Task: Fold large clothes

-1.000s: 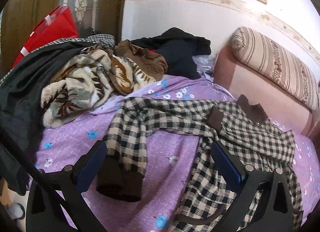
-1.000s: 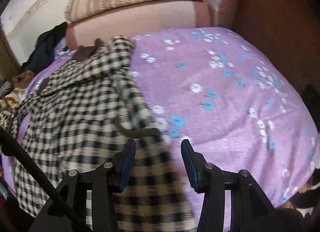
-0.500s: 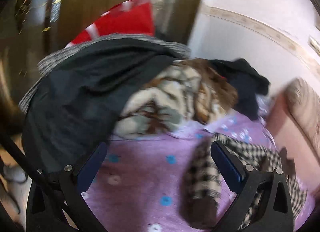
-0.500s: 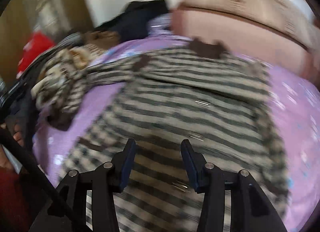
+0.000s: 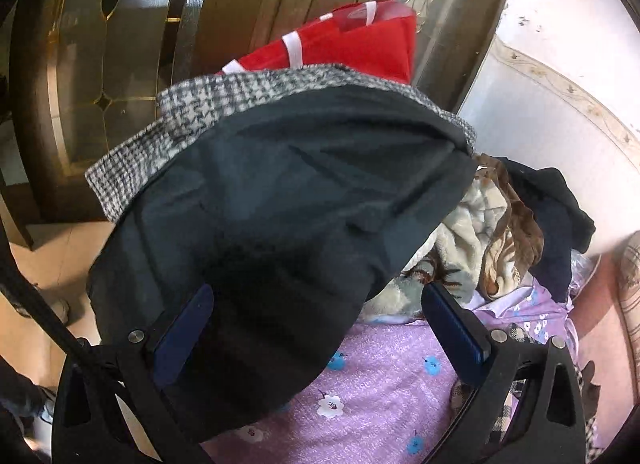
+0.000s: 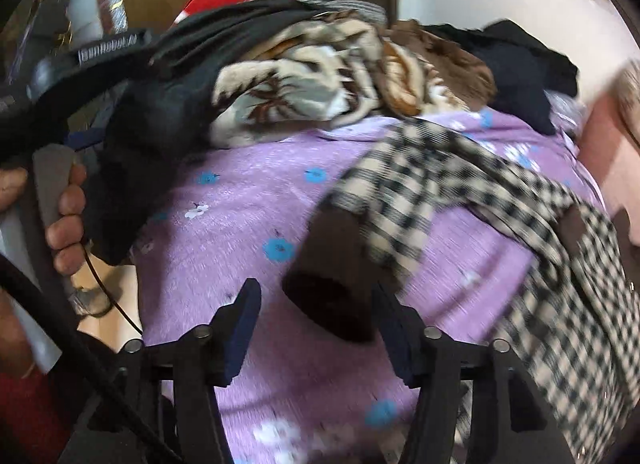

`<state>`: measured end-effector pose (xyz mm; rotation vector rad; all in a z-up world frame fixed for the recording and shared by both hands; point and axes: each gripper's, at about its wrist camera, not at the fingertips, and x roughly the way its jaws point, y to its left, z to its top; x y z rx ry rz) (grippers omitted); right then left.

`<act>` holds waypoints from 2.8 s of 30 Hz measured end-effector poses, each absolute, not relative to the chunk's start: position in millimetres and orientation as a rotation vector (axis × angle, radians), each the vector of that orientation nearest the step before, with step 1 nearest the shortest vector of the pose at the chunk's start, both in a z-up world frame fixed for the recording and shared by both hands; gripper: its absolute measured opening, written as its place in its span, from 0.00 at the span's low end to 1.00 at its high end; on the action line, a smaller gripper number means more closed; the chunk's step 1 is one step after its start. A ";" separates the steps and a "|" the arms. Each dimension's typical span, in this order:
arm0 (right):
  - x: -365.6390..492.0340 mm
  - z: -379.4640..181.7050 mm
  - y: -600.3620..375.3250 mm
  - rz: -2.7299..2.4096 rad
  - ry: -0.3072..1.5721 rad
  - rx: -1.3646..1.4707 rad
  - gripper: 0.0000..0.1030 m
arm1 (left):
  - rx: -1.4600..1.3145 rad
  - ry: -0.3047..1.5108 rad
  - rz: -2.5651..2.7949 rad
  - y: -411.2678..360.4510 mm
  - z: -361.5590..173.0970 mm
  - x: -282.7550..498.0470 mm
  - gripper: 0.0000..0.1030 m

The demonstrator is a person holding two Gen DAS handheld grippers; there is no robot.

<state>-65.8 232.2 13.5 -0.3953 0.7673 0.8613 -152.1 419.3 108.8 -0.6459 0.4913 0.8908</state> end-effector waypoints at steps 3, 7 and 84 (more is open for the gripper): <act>-59.5 -0.4 253.0 0.792 0.746 -0.478 0.59 | -0.646 0.497 0.884 418.0 107.6 -148.7 1.00; -36.1 11.1 249.6 0.797 0.800 -0.422 0.04 | -0.604 0.501 0.875 406.7 110.0 -140.6 1.00; -130.7 -86.2 -319.2 0.420 0.955 0.992 0.50 | -0.456 1.043 -0.251 148.8 12.2 -51.3 0.81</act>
